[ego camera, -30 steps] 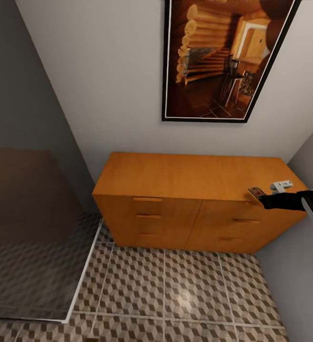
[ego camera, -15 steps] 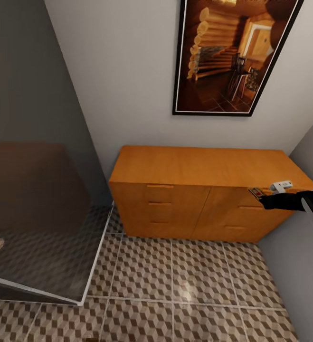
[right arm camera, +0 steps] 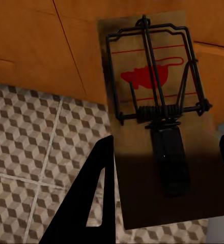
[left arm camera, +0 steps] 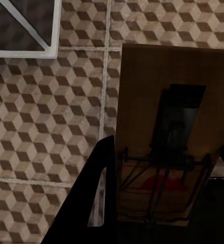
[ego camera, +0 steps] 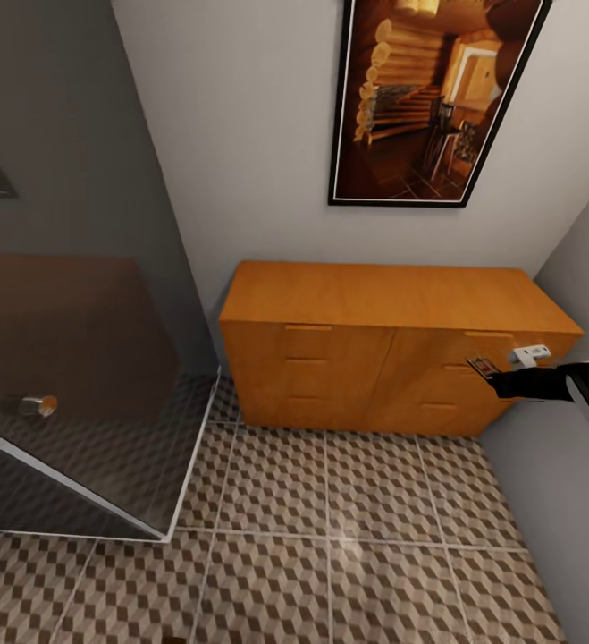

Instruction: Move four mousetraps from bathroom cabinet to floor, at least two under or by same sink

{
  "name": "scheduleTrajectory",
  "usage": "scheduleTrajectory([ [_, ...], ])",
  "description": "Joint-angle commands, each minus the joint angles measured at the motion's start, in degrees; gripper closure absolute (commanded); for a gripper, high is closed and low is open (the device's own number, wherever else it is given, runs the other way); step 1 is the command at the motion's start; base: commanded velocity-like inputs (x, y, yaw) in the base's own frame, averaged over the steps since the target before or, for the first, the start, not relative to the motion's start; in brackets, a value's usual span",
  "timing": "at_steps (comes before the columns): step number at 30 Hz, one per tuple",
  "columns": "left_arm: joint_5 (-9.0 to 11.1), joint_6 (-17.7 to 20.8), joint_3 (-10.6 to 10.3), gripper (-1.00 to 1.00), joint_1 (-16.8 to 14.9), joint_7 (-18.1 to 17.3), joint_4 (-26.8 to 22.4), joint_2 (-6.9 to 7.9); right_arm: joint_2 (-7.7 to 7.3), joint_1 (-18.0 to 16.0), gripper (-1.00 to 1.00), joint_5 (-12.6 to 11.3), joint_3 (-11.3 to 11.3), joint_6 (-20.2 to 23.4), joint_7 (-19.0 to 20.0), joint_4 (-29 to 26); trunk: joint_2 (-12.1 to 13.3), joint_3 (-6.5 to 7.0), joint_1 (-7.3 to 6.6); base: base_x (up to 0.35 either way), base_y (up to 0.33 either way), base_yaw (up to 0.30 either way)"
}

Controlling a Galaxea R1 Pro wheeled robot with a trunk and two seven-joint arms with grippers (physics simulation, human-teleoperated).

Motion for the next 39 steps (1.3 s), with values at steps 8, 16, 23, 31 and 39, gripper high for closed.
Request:
scheduleTrajectory([
  [8,-0.2,-0.2,-0.4,1.0,-0.1,0.4,0.2,-0.06,2.31,-0.1,1.0,-0.3,0.2,-15.1,-0.6,17.7,-0.1,-0.1,0.01,-0.05,0.001,0.0],
  [16,-0.2,-0.2,-0.4,1.0,-0.1,0.4,0.2,-0.06,7.13,2.2,1.0,2.6,0.2,-46.9,-1.2,44.0,-0.1,-0.1,0.01,-0.002,0.0,0.0],
  [23,-0.2,-0.2,-0.4,1.0,-0.1,0.4,0.2,-0.06,15.25,16.3,1.0,3.1,0.2,-58.6,-8.3,46.4,-0.1,-0.1,0.01,0.0,0.0,0.0],
  [31,-0.1,-0.2,-0.3,1.0,0.0,0.6,0.0,0.05,25.31,28.7,1.0,3.1,0.2,-69.9,-23.1,46.5,-0.1,-0.1,0.01,0.0,0.0,0.0],
  [39,-0.1,4.7,-0.1,1.0,-0.1,1.9,-6.4,-0.05,32.01,32.6,1.0,3.0,0.1,-76.4,-38.8,46.1,-0.1,-0.1,0.01,0.0,0.0,0.0],
])
